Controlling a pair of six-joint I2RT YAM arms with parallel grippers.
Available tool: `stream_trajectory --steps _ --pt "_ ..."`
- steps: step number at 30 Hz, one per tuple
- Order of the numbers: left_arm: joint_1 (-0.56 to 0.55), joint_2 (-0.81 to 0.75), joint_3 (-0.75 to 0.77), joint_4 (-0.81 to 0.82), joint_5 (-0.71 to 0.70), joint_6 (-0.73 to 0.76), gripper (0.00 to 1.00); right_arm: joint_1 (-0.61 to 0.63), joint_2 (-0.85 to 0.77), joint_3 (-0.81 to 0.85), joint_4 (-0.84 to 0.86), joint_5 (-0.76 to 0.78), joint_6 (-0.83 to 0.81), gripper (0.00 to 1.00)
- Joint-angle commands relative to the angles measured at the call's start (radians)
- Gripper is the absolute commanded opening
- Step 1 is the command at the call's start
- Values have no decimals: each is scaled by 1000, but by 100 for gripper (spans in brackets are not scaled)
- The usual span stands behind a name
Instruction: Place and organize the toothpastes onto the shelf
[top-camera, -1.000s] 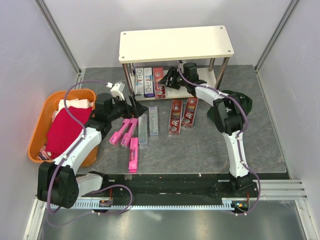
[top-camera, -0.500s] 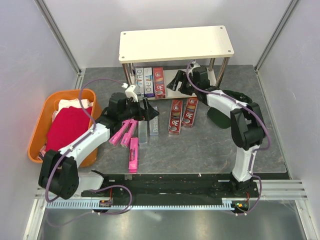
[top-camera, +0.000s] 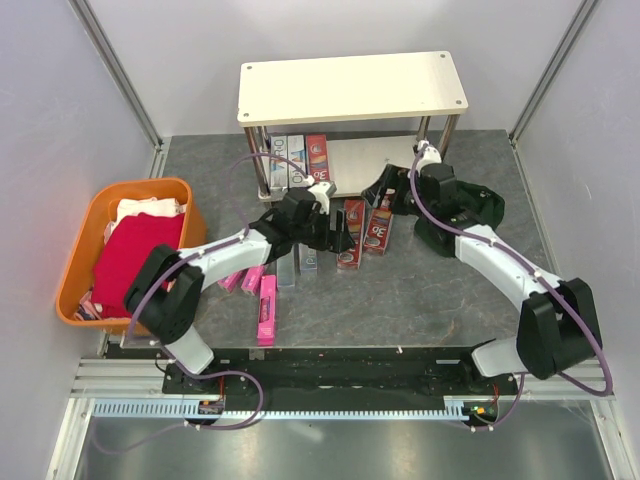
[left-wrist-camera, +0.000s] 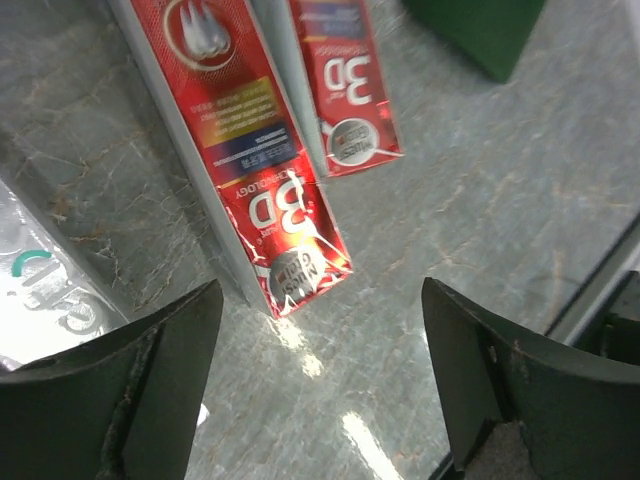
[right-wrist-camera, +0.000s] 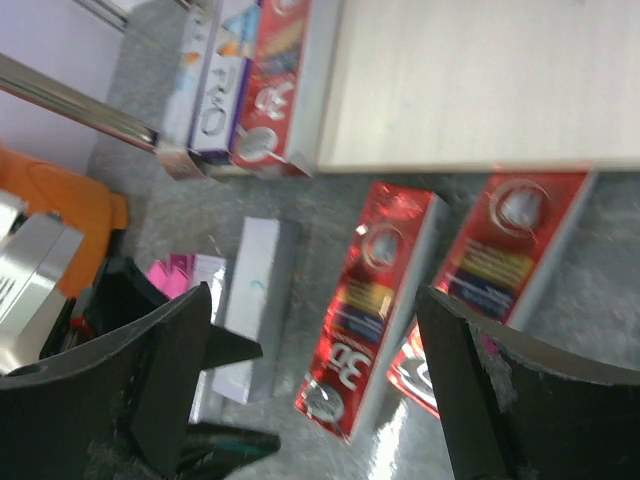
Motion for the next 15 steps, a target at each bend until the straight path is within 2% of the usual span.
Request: stream_trajectory --steps 1,5,15 --pt "-18 104 89 -8 -45 39 84 -1 -75 -86 -54 76 -44 91" --pt "-18 180 149 -3 -31 21 79 -1 -104 -145 -83 68 -49 91" --pt "-18 335 302 -43 -112 2 81 -3 -83 -169 -83 48 -44 91"
